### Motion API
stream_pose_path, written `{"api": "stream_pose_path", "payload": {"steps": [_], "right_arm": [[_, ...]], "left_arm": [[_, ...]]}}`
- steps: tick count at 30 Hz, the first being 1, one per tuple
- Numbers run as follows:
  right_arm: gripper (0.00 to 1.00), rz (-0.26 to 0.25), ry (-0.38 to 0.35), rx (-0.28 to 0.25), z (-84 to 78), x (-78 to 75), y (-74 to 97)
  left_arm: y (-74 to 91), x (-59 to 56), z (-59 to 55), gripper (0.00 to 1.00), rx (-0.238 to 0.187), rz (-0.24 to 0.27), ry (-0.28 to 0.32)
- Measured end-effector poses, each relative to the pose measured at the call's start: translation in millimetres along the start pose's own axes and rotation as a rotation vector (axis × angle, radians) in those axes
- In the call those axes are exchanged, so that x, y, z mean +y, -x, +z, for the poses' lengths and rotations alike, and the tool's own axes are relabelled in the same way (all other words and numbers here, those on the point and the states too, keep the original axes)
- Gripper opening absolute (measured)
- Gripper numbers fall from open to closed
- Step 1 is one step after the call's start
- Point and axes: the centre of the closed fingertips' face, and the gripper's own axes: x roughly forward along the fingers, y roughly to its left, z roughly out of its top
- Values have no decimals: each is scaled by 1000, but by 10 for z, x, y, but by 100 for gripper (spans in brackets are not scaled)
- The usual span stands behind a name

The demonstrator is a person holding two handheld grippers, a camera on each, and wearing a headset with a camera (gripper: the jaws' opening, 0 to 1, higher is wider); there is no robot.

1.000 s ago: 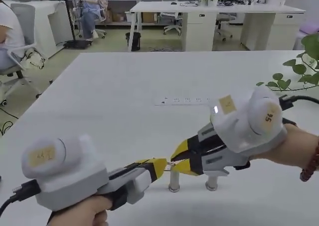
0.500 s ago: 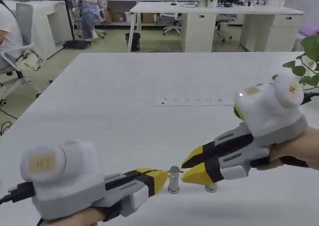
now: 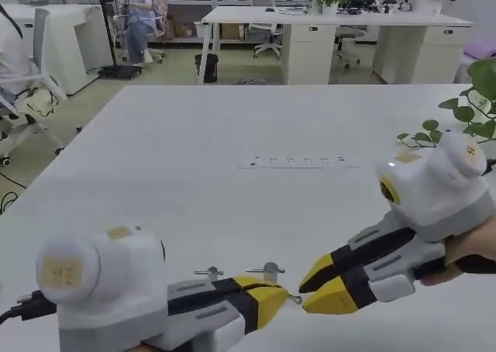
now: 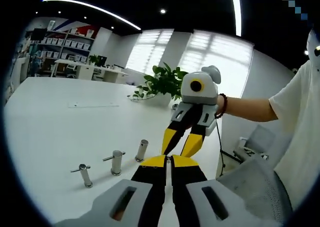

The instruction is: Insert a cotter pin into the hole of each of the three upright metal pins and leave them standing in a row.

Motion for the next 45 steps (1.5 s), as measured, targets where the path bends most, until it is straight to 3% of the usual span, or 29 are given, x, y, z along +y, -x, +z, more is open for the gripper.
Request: {"api": "stream_pose_path", "payload": {"steps": [7, 21, 27, 29, 40, 45], "right_arm": [[13, 34, 11, 16, -43, 71, -17], [7, 60, 43, 32, -68, 115, -30], [4, 75, 118, 56, -105, 160, -26], [3, 56, 172, 75, -107, 142, -19], [3, 29, 195, 131, -124, 94, 39], [3, -24, 197, 181, -194, -4, 105]], "left_arm": [[-28, -101, 1, 0, -2, -44, -11], [-45, -182, -38, 0, 17, -72, -36], [-51, -213, -39, 1, 20, -86, -50], [-55, -202, -48, 1, 25, -79, -59], [-122, -181, -38, 1, 15, -69, -66], [-210, -113, -108, 2, 42, -16, -117]]}}
